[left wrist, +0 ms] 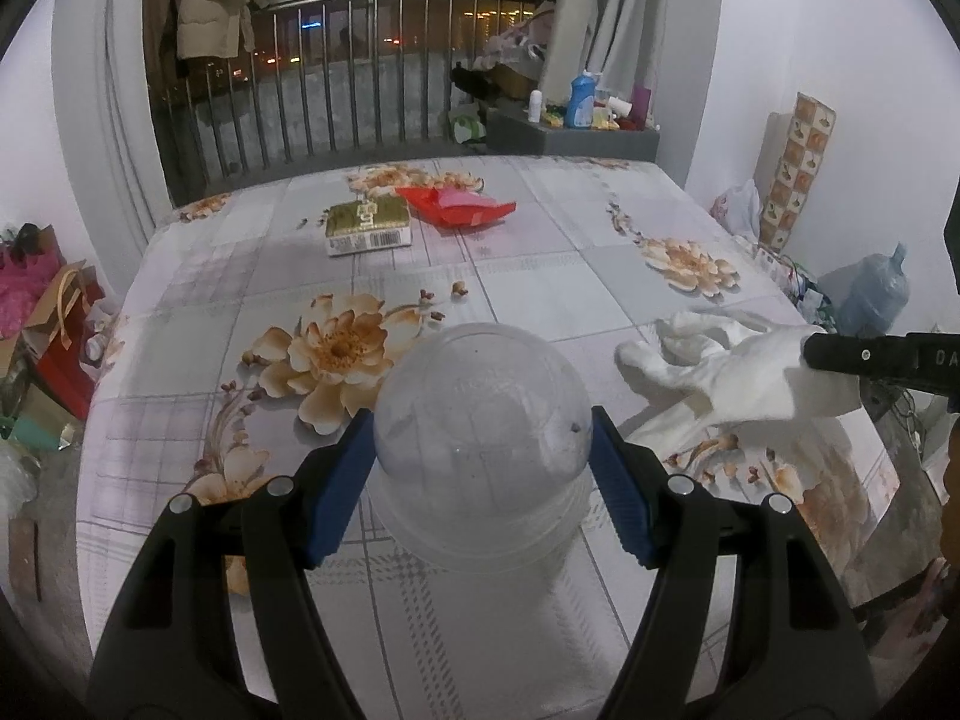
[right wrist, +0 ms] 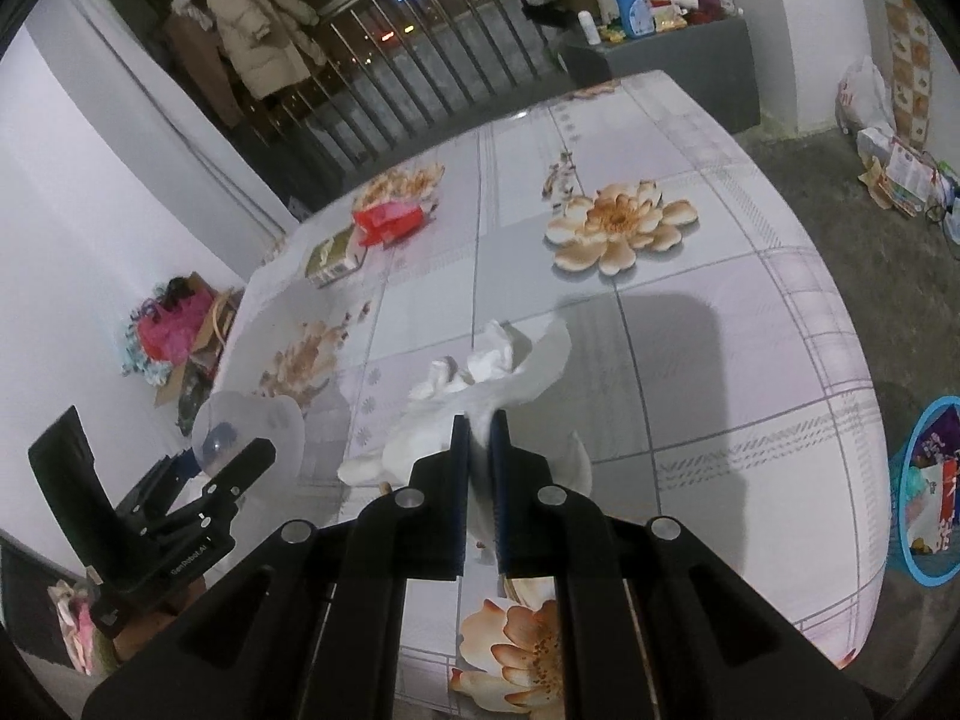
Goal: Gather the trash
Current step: 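Carry the dome and glove over the blue wastebasket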
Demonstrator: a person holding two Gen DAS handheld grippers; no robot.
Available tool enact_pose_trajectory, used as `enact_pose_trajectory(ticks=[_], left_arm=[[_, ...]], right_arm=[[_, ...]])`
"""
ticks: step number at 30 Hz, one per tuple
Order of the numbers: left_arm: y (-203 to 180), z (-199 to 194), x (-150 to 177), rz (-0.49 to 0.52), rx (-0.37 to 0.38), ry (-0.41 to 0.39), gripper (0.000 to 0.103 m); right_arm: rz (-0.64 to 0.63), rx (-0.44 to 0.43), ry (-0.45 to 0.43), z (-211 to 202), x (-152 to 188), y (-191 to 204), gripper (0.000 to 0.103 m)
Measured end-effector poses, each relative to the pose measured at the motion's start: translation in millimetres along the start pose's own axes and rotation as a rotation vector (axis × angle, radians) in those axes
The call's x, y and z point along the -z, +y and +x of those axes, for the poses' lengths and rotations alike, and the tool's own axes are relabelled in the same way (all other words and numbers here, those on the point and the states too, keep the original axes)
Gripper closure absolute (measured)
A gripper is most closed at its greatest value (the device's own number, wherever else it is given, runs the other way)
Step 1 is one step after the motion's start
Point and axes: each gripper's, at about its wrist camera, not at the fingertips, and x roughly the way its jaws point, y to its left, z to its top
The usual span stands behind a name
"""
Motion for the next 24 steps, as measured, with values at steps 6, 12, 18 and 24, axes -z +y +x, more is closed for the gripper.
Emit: enact_pose_trajectory(ticks=[6,12,18,24], left_arm=[[1.5,-7.9,-6.8,-0.011,-0.001,-0.019,0.037],[3.0,-15.6,-12.6,-0.028,0.011,-0.042,0.037],[-1.6,-25.2,-14.4,-0.021,0.023,-0.065,0.037],[-9.8,-37.9,-18.0,-0.008,0.03,-0.095,0.037]], right_arm=[[-0.001,-0.013,-0.045,-14.6,-9.5,0.8,0.096],[-0.004,-0.012,-0.105,-34.7,-18.0,2.9,0.096],[-0.007,-0.018,-0.166,-56.1,-22.4,4.2,0.096],[-0.011,-0.02,-0.215,-74.5,-25.4,3.0,0.096]])
